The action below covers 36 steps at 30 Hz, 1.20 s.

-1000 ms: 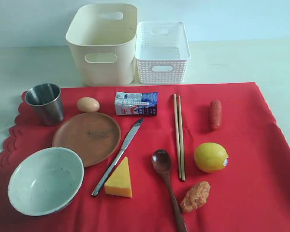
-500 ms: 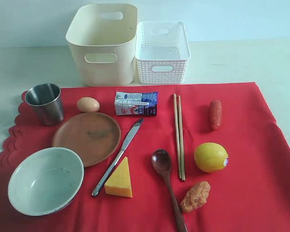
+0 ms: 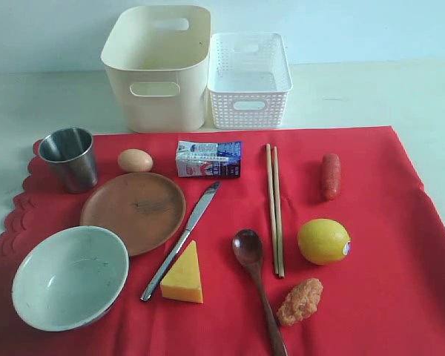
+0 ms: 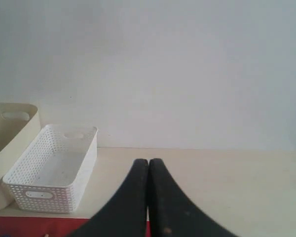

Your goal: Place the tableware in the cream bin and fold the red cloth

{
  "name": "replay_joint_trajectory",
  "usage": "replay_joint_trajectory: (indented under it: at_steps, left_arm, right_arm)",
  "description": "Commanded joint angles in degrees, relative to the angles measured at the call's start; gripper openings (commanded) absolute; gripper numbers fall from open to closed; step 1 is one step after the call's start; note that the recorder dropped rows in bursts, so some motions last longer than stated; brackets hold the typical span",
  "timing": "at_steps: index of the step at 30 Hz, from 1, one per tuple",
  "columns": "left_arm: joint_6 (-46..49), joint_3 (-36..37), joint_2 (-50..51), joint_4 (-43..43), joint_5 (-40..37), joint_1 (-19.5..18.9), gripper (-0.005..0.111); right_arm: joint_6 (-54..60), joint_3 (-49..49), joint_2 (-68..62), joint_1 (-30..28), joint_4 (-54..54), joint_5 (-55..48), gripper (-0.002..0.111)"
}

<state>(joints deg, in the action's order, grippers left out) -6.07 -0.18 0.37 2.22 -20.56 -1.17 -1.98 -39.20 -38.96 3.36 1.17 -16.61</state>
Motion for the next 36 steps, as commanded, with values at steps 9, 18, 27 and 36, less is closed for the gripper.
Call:
replay_joint_trajectory:
  at_steps: [9,18,27,36]
  left_arm:
    - [-0.13,0.18,-0.37,0.18,0.37,0.01,0.000]
    - [-0.13,0.18,-0.37,0.18,0.37,0.01,0.000]
    - [-0.13,0.18,-0.37,0.18,0.37,0.01,0.000]
    - [-0.13,0.18,-0.37,0.18,0.37,0.01,0.000]
  right_arm:
    - [0.36,-0.76,-0.41,-0.33,0.34,2.11,0.000]
    - [-0.20,-0.57,-1.00,-0.33,-1.83,3.06,0.000]
    - [0.45,-0.57,-11.23,2.91,-4.21,1.91,0.000]
    - [1.98,-7.47,-21.53,6.68,-4.07,-6.91,0.000]
